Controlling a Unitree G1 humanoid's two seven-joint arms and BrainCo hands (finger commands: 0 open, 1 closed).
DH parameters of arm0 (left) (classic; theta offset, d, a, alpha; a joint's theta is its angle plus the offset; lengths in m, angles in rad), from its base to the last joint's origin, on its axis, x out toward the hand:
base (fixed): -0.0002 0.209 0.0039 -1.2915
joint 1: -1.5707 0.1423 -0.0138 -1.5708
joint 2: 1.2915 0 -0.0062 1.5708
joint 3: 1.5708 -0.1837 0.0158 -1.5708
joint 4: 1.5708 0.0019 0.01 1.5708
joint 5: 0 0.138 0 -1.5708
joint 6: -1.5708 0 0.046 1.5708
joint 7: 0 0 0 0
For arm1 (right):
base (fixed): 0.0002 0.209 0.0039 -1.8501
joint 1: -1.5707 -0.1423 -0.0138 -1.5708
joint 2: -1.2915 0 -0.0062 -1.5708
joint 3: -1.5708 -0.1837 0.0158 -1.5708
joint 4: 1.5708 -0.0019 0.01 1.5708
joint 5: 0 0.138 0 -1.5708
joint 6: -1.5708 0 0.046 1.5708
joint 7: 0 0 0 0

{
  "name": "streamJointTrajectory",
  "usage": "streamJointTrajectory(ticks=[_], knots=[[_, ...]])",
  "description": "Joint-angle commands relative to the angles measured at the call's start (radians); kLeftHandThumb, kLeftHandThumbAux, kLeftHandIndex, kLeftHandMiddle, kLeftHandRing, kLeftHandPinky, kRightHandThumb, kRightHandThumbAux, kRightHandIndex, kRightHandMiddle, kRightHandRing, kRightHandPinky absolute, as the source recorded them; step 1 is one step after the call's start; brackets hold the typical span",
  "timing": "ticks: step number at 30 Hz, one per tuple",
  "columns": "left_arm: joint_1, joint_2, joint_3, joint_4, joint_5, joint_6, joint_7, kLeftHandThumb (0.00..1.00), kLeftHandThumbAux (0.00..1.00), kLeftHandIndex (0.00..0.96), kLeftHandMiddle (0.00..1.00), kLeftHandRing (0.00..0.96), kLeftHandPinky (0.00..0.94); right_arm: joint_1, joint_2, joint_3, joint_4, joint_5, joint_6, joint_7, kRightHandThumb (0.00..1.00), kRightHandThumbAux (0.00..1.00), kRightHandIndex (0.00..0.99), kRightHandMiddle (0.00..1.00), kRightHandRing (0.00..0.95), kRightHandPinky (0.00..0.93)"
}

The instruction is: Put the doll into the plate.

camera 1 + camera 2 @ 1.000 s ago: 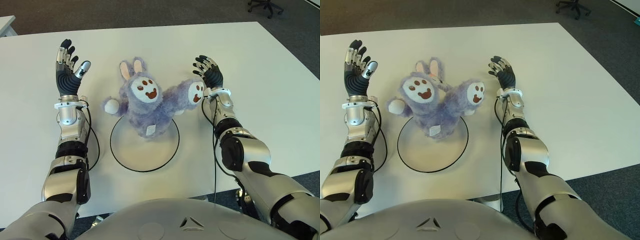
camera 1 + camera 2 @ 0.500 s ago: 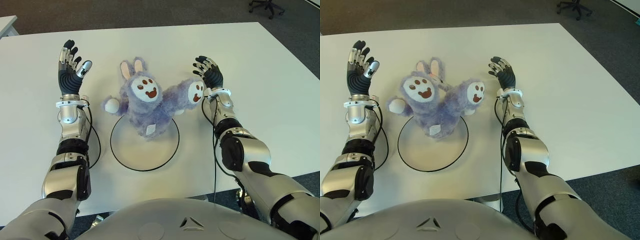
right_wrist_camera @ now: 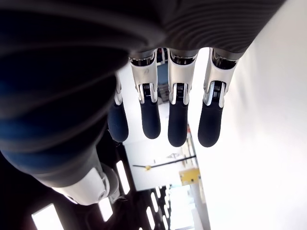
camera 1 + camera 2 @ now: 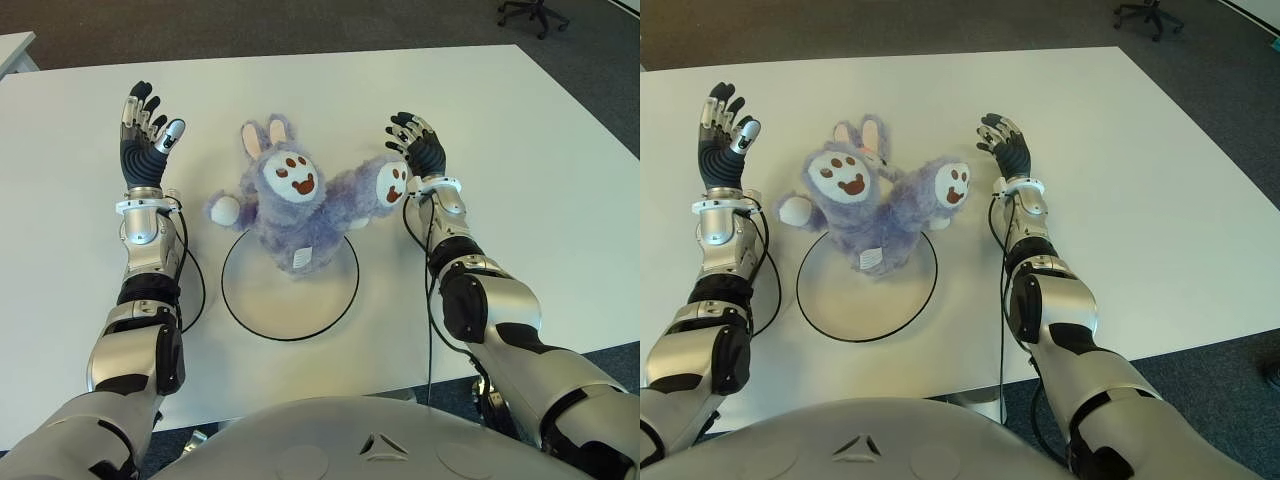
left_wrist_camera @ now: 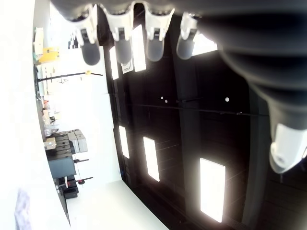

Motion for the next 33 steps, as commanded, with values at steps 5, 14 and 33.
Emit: streamJointTrajectory(ticks=[5, 14, 33], knots=[[0.029, -0.03, -0.007, 0.044, 0.0, 0.053, 0.008, 0.0, 0.537, 0.012, 0.068, 0.076, 0.109, 0.065, 0.022, -0.001, 0.036, 0.003, 0.024, -0.005, 0.464, 0.744, 0.235, 0.222, 0.25, 0.314], [0.035, -0.041, -0.009, 0.054, 0.003, 0.079, 0.013, 0.0, 0.528, 0.02, 0.071, 0.079, 0.098, 0.066, 0.023, 0.001, 0.035, 0.003, 0.025, -0.006, 0.469, 0.734, 0.234, 0.225, 0.253, 0.319], [0.049, -0.061, -0.02, 0.04, 0.011, 0.162, 0.027, 0.0, 0.533, 0.029, 0.072, 0.075, 0.076, 0.068, 0.021, 0.003, 0.036, 0.0, 0.023, -0.01, 0.445, 0.761, 0.228, 0.219, 0.253, 0.321]])
